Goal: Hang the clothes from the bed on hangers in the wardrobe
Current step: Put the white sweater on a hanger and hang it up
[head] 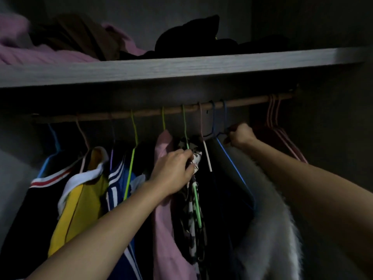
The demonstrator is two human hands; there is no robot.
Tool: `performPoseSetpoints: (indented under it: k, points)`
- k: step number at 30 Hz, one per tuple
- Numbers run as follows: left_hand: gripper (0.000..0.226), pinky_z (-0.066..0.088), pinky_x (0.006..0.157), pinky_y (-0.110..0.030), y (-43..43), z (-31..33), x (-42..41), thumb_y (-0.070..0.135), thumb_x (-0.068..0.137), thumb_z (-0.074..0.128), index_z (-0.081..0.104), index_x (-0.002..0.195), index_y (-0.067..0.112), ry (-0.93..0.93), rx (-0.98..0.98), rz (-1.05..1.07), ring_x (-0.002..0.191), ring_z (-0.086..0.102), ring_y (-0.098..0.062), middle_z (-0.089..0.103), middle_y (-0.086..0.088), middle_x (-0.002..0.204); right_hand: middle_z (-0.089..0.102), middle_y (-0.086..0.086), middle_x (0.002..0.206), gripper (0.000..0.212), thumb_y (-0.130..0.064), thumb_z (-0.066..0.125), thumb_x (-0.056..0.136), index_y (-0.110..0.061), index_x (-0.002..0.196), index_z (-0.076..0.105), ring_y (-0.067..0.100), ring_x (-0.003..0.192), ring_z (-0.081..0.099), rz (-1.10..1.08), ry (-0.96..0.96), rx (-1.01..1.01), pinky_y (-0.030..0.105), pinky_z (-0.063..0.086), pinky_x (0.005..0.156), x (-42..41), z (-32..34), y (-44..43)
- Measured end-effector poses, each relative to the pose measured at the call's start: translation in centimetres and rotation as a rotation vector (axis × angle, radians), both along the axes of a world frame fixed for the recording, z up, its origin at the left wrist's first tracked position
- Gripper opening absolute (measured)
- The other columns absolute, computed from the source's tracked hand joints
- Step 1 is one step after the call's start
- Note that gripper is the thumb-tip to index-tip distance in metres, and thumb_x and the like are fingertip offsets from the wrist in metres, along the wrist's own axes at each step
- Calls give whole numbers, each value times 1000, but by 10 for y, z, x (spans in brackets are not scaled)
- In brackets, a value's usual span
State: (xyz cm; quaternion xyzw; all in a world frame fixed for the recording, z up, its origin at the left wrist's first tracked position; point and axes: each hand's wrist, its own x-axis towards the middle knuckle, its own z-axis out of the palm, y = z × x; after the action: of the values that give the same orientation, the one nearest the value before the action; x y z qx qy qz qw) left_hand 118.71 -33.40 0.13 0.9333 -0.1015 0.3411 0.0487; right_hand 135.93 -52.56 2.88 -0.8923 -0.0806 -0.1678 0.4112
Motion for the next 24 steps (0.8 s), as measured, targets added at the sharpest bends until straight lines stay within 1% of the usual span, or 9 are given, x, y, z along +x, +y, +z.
performPoseSetpoints:
  k: [1,3,5,8,10,13,17,21,24]
  points:
    - [23,40,74,-32,-1,0,2,33,92,52,60,110,20,-12,-21,-12,100,59,-23,62,-1,107,73,16,93,20,-22,62,88,-6,91,73,30,90,69,4,9,0,37,57,77,-3,2,-3]
    - [20,41,72,-32,-5,1,3,31,92,53,61,106,19,-38,-60,-28,99,59,-24,62,-2,106,71,12,91,22,-28,65,87,-7,91,71,27,84,68,-5,-1,-33,29,49,66,-15,6,-12]
    - [18,44,72,-34,-14,4,3,30,91,54,62,101,18,-57,-84,-49,96,60,-26,61,-3,102,68,9,94,25,-32,69,85,-8,94,68,24,87,65,-33,-32,-53,29,47,68,-28,8,-28]
    - [16,48,74,-38,-41,10,-2,30,89,55,62,98,19,-61,-97,-89,96,60,-28,62,-1,101,71,7,96,27,-37,70,85,-13,98,71,24,89,67,-47,-45,-102,36,55,79,-60,8,-63]
    - [15,46,72,-36,-67,11,-8,31,88,56,62,97,20,-67,-84,-125,97,60,-28,64,-1,101,72,6,92,22,-36,69,86,-16,94,73,23,86,68,-42,-61,-130,36,56,76,-88,7,-95]
    - [10,46,69,-35,-118,2,-23,27,86,59,63,91,19,-66,-101,-237,93,63,-30,68,-3,94,69,1,88,17,-32,64,89,-19,96,72,19,83,64,-73,-178,-204,29,47,68,-151,5,-148]
    - [9,42,65,-29,-200,-37,-56,29,86,61,65,90,22,52,-131,-310,85,64,-25,69,2,85,71,-2,87,16,-28,60,86,-24,98,71,24,84,66,-135,-335,-337,34,51,72,-238,-12,-238]
    - [9,47,66,-31,-299,-82,-94,32,89,58,63,88,24,200,-81,-419,81,63,-22,64,6,79,73,-6,87,23,-27,57,89,-24,108,69,24,87,65,-292,-249,-384,31,48,76,-313,-46,-349]
    - [13,51,70,-33,-375,-111,-118,34,87,59,63,88,22,266,-44,-490,85,65,-27,70,-1,87,73,-7,90,24,-31,57,89,-26,110,68,21,93,66,-439,-106,-408,30,48,78,-363,-79,-430]
